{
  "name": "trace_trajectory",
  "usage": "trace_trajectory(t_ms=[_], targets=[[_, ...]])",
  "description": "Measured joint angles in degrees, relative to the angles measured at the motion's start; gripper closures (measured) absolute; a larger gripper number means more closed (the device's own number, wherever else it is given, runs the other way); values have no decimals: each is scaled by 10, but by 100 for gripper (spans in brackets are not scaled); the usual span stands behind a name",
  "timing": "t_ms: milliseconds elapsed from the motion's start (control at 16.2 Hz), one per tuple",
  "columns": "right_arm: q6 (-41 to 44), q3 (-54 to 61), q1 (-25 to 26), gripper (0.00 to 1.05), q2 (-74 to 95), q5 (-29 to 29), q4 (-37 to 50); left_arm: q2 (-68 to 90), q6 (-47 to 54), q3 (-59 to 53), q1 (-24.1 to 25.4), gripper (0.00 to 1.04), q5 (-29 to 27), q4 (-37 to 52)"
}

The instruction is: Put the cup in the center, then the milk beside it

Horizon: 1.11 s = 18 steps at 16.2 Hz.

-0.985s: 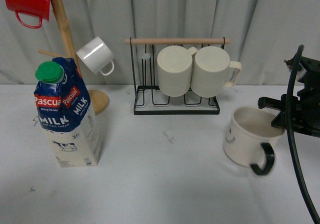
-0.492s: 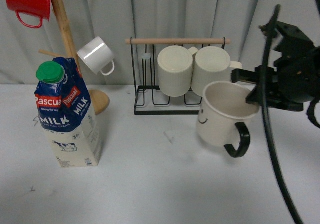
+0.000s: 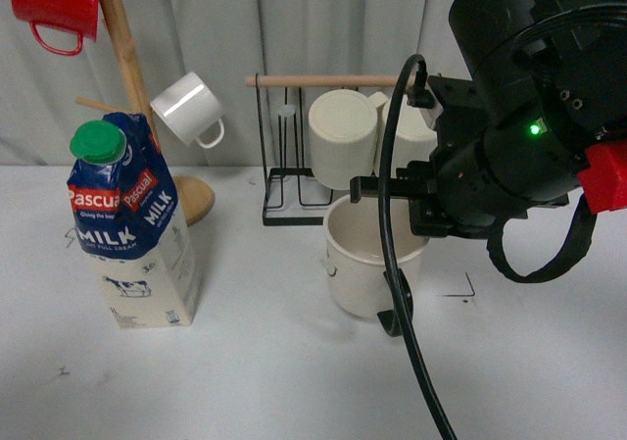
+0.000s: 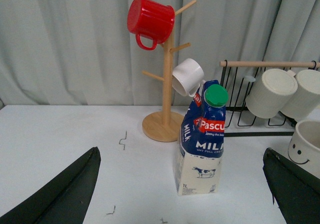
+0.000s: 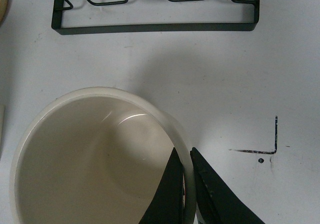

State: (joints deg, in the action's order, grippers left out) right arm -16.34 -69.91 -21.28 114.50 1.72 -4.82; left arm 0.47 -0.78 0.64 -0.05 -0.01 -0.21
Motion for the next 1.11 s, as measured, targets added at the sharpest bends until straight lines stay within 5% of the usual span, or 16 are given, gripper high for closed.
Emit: trace_trajectory(t_ms=[800,923,985,1108], targets=[[-17,-1,11,101,36,-5,9,0,0,0,0,7,0,0],[-19,-1,11,89,36,-7,10,0,0,0,0,7,0,0],[-19,-1,15,66,35,-15,6,0,0,0,0,7,0,0],[-21,1,23,51,23,-25,11,0,0,0,0,7,0,0]])
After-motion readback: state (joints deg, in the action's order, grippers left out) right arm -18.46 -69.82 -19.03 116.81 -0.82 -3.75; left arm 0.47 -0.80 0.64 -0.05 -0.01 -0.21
